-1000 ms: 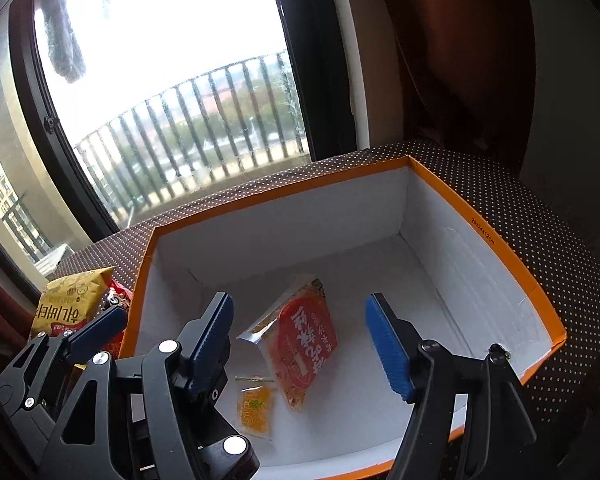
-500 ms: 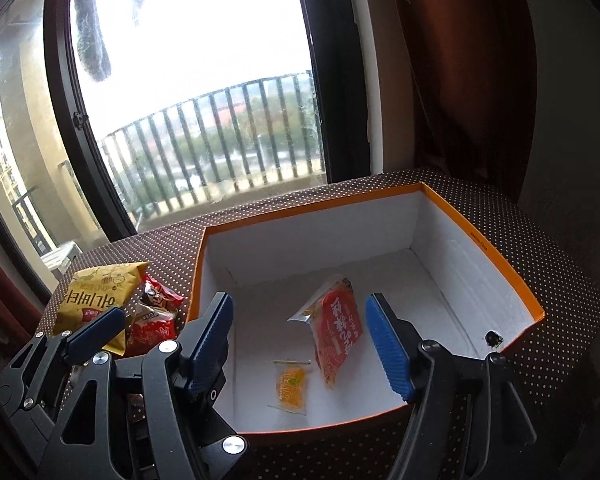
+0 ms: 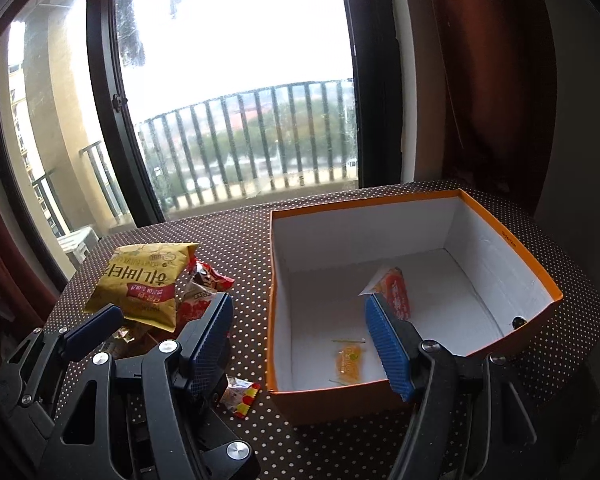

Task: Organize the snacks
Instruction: 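Withdraw both open tools from the box back toward the snack pile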

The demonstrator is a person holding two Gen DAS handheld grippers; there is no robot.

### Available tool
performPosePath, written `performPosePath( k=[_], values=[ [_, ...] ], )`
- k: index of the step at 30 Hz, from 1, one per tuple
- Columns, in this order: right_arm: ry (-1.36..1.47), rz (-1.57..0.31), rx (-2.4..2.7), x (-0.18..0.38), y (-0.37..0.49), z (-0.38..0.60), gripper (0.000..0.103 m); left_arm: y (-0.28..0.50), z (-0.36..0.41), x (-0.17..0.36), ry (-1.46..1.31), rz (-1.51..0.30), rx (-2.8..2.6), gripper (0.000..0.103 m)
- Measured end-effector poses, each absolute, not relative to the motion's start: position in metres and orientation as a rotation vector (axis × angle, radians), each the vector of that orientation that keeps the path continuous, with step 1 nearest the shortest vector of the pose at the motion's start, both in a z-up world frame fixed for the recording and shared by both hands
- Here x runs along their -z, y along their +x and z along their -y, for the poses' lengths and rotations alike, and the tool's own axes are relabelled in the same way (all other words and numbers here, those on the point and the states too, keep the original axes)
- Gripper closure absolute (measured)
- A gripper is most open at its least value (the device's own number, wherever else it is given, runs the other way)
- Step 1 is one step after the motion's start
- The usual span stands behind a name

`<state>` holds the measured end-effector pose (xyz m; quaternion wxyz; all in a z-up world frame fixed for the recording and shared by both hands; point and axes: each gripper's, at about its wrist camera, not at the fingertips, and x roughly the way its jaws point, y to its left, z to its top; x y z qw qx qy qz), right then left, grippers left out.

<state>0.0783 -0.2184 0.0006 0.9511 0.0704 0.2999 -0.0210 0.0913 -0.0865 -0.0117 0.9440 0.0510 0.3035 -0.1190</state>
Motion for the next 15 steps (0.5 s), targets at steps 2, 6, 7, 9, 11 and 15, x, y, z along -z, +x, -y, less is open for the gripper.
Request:
performPosePath(
  k=[2, 6, 7, 9, 11, 15],
  values=[
    [0.142, -0.61, 0.03, 0.001, 0.078, 0.209, 0.031, 0.09, 0.077, 0.012, 0.103, -0.614, 0.228, 0.018],
    [0.119, -0.61, -0.003, 0.003, 0.08, 0.19, 0.031, 0.091, 0.061, 0.016, 0.101, -0.616, 0.203, 0.018],
    [0.112, -0.611, -0.012, 0.003, 0.081, 0.186, 0.031, 0.091, 0.057, 0.016, 0.101, -0.617, 0.197, 0.018],
    [0.101, -0.613, -0.029, 0.005, 0.083, 0.176, 0.031, 0.092, 0.048, 0.018, 0.1, -0.621, 0.184, 0.018],
    [0.093, -0.618, -0.043, 0.007, 0.087, 0.168, 0.031, 0.094, 0.039, 0.02, 0.096, -0.625, 0.172, 0.017],
    [0.081, -0.627, -0.072, 0.011, 0.096, 0.15, 0.031, 0.099, 0.022, 0.025, 0.091, -0.631, 0.144, 0.017]
  ],
)
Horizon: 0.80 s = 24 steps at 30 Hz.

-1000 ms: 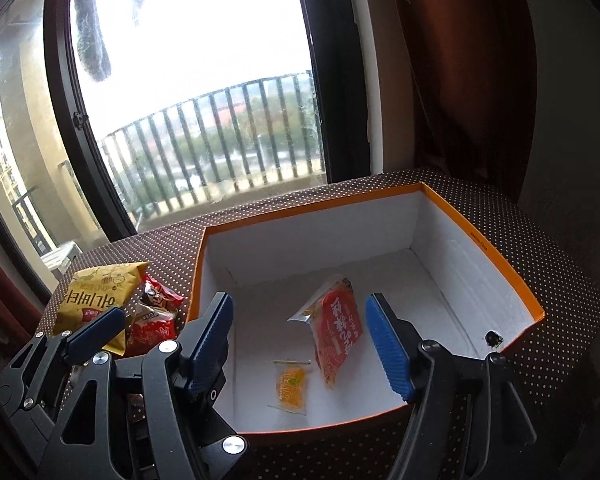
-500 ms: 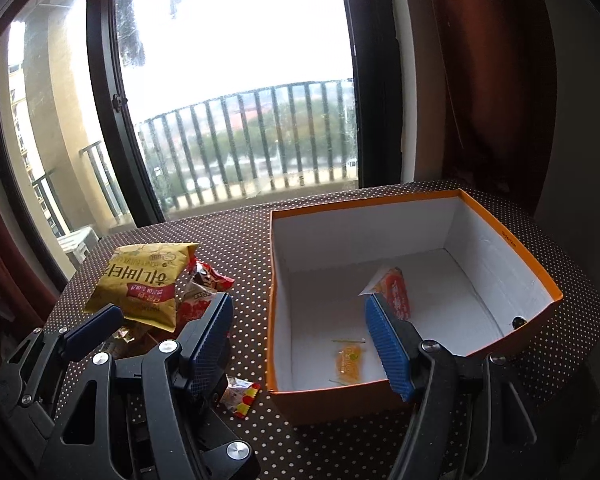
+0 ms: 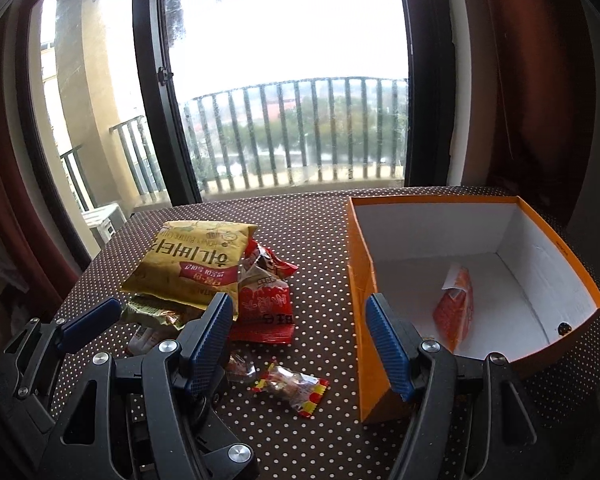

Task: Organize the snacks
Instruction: 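Withdraw both open tools from the box back toward the snack pile, then grasp the yellow Honey Butter Chip bag with the right tool and lift it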

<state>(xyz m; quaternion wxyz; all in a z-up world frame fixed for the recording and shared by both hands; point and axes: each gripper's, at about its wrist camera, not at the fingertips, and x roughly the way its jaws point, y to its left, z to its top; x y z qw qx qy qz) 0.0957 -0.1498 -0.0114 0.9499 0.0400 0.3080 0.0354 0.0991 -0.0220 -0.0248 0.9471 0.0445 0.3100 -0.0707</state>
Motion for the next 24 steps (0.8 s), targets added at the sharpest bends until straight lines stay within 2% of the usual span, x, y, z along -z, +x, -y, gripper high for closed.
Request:
performPosePath(
  k=[5, 7, 24],
  values=[
    [0.07, -0.644, -0.109, 0.016, 0.111, 0.128, 0.03, 0.113, 0.0, 0.03, 0.083, -0.648, 0.098, 0.016],
    [0.063, -0.651, -0.109, 0.018, 0.118, 0.12, 0.026, 0.12, -0.008, 0.032, 0.086, -0.653, 0.076, 0.016],
    [0.139, -0.722, -0.172, 0.032, 0.191, 0.07, 0.015, 0.184, -0.069, 0.04, 0.058, -0.693, -0.033, 0.015]
  ],
)
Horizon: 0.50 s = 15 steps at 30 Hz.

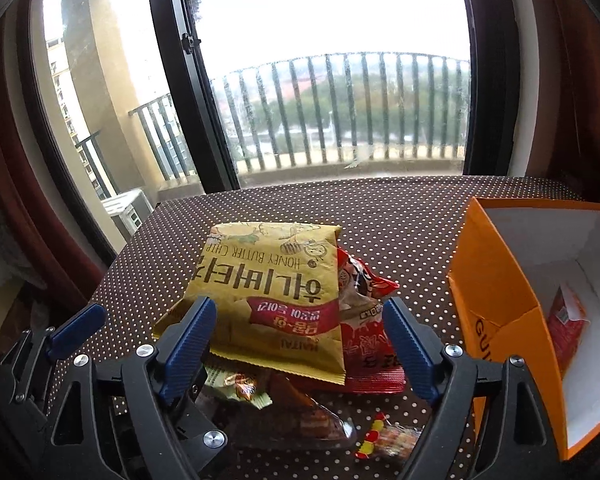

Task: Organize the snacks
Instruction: 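Grasp the yellow Honey Butter Chip bag with the right tool and lift it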

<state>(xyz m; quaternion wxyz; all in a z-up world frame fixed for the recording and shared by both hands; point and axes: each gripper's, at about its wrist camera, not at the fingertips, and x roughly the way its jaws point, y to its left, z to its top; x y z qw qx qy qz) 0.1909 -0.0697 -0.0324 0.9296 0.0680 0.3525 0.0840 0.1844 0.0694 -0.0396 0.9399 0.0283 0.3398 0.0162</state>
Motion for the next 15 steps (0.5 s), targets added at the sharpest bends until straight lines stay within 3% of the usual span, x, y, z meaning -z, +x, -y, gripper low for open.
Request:
performPosePath(
  k=[15],
  values=[
    [0.193, -0.8, -0.188, 0.053, 0.256, 0.045, 0.015, 0.242, -0.089, 0.055, 0.056, -0.731, -0.072, 0.015]
  ],
)
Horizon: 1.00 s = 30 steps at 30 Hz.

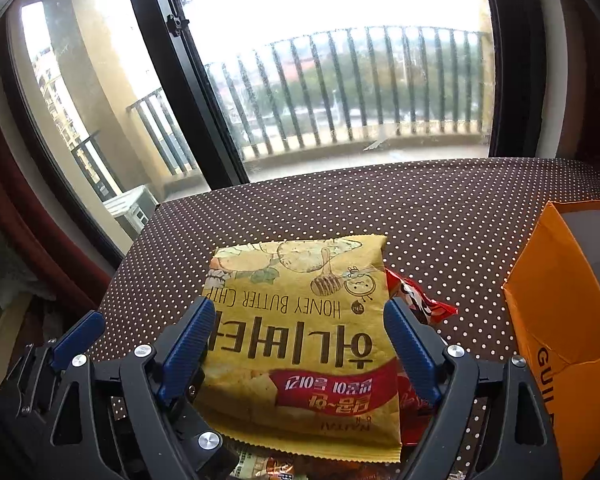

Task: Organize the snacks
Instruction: 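Grasp the yellow Honey Butter Chip bag with the right tool and lift it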

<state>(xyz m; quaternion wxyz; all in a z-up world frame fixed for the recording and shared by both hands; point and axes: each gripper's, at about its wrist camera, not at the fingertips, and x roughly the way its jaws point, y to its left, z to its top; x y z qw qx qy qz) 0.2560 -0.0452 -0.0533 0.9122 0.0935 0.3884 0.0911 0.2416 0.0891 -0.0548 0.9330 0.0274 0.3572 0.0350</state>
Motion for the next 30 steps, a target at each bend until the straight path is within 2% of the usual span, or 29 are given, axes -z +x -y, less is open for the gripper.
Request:
performPosePath(
  k=[17, 19, 20, 24, 30],
  values=[
    [0.173, -0.907, -0.214, 0.089, 0.287, 0.039, 0.017, 0.256, -0.074, 0.089, 0.111, -0.821, 0.062, 0.015],
    [0.163, -0.928, -0.221, 0.094, 0.288, 0.04, 0.028, 0.258, -0.072, 0.091, 0.127, -0.828, 0.059, 0.015],
    [0.171, -0.928, -0.223, 0.096, 0.288, 0.041, 0.03, 0.257, -0.071, 0.091, 0.132, -0.824, 0.06, 0.015],
    [0.196, -0.918, -0.233, 0.094, 0.28, 0.045, 0.048, 0.255, -0.068, 0.09, 0.128, -0.818, 0.068, 0.015],
    [0.176, -0.873, -0.235, 0.086, 0.264, 0.046, 0.061, 0.243, -0.069, 0.085, 0.11, -0.803, 0.059, 0.015]
  ],
)
